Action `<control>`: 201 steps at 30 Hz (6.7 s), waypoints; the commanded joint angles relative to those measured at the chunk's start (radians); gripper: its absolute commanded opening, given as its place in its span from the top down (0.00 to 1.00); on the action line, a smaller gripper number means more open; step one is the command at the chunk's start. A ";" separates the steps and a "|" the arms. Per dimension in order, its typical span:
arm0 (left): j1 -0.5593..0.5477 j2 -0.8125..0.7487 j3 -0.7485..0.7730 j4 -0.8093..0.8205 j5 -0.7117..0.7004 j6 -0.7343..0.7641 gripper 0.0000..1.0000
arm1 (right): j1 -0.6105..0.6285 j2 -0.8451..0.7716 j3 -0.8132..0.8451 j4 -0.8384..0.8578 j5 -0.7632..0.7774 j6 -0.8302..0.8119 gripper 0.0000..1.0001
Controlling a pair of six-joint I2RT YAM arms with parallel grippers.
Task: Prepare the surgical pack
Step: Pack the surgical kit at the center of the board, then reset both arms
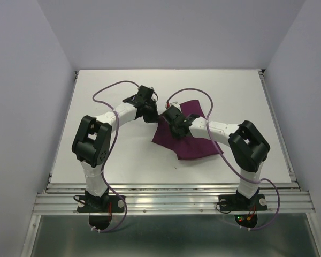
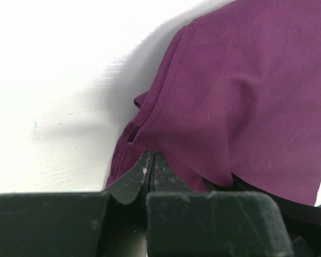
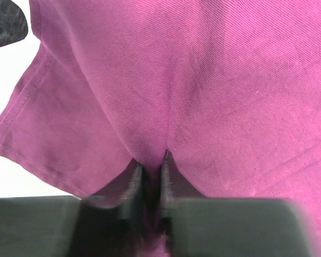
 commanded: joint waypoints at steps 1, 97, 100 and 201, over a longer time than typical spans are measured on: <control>0.006 -0.038 -0.015 0.002 0.002 0.012 1.00 | -0.005 0.045 -0.003 -0.006 -0.043 0.015 0.99; -0.157 0.215 -0.141 0.618 0.438 -0.172 1.00 | -0.163 -0.366 -0.241 0.332 -0.365 0.271 0.99; -0.152 0.201 -0.118 0.477 0.344 -0.109 1.00 | -0.163 -0.338 -0.250 0.350 -0.376 0.269 0.99; 0.098 -0.319 0.324 -0.206 -0.227 0.207 1.00 | -0.532 -0.484 -0.086 0.114 0.290 0.277 0.00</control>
